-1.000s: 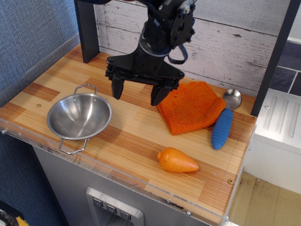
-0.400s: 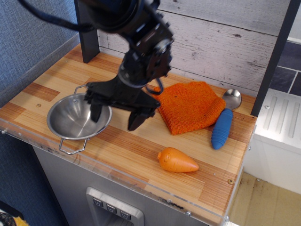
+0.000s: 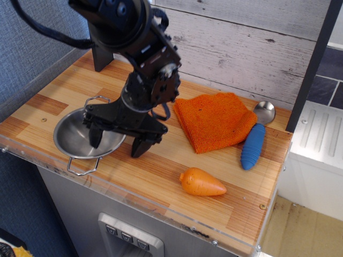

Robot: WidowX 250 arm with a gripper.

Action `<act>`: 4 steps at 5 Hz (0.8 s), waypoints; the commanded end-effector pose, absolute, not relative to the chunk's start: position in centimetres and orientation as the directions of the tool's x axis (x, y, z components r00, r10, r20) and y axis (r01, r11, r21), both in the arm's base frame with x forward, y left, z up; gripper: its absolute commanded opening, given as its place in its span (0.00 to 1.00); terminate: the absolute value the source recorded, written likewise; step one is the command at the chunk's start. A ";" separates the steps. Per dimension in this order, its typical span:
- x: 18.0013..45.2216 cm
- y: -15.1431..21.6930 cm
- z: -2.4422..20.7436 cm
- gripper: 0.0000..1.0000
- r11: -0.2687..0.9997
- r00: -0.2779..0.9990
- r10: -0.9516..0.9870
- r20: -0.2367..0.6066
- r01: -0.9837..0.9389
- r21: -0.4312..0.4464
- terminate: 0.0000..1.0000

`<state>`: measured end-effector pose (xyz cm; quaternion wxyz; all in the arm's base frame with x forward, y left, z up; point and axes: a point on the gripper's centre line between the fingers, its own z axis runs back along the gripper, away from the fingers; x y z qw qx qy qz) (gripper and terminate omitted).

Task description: Hold the steel pan from left edge of the table and place it on top right edge of the table.

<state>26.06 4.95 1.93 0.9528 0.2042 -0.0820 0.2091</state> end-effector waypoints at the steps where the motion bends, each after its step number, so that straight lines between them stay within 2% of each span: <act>1: 26.1 6.1 2.8 0.00 0.796 0.873 0.366 0.322 -0.473 0.377 0.00; 4: 25.8 6.1 2.7 0.00 0.781 0.861 0.380 0.340 -0.495 0.381 0.00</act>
